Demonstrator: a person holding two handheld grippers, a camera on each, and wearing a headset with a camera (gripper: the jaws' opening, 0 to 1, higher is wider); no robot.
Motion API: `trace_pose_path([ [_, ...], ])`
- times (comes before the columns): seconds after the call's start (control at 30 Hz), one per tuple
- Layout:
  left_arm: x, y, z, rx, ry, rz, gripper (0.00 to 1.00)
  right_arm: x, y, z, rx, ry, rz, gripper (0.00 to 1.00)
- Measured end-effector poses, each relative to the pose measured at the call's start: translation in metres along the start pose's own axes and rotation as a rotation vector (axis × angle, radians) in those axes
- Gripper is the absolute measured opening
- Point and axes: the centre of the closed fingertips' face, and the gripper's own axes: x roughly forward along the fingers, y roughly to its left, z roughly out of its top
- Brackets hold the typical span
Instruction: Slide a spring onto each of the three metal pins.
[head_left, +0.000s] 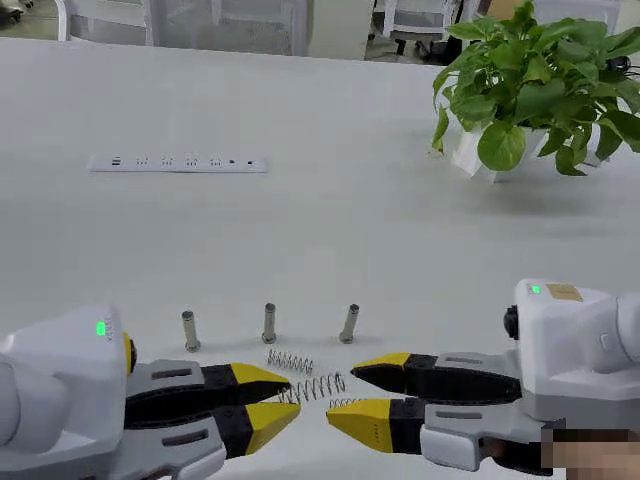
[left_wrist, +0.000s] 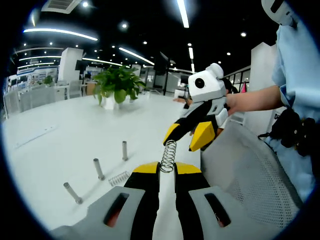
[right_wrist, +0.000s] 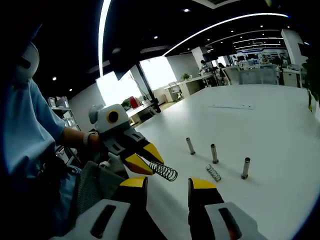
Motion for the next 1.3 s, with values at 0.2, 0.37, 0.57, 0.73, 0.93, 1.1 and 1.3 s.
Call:
trace_pose_path([
  [0.2,-0.001,-0.002,-0.002,-0.007,0.003,-0.021,0.07,-0.001,0.007,0.001,0.027,-0.009,0.038,0.2],
  [0.37,0.0,-0.004,-0.001,-0.008,0.0,-0.034,0.07,0.0,0.006,-0.002,0.06,-0.016,0.054,0.19],
  [0.57,0.0,-0.005,0.0,-0.01,-0.005,-0.044,0.07,-0.001,0.008,0.0,0.102,-0.04,0.076,0.16],
  [0.73,0.001,-0.006,0.001,-0.008,-0.005,-0.05,0.07,0.0,0.009,-0.001,0.111,-0.04,0.079,0.16],
  [0.93,0.002,-0.008,-0.002,-0.001,0.006,-0.056,0.07,0.001,0.01,-0.001,0.125,-0.046,0.085,0.14],
  [1.1,0.001,-0.008,-0.005,0.003,0.013,-0.055,0.07,0.0,0.011,0.0,0.127,-0.045,0.092,0.12],
  [1.3,0.001,-0.006,-0.007,0.004,0.021,-0.052,0.07,0.001,0.012,0.001,0.127,-0.047,0.096,0.12],
])
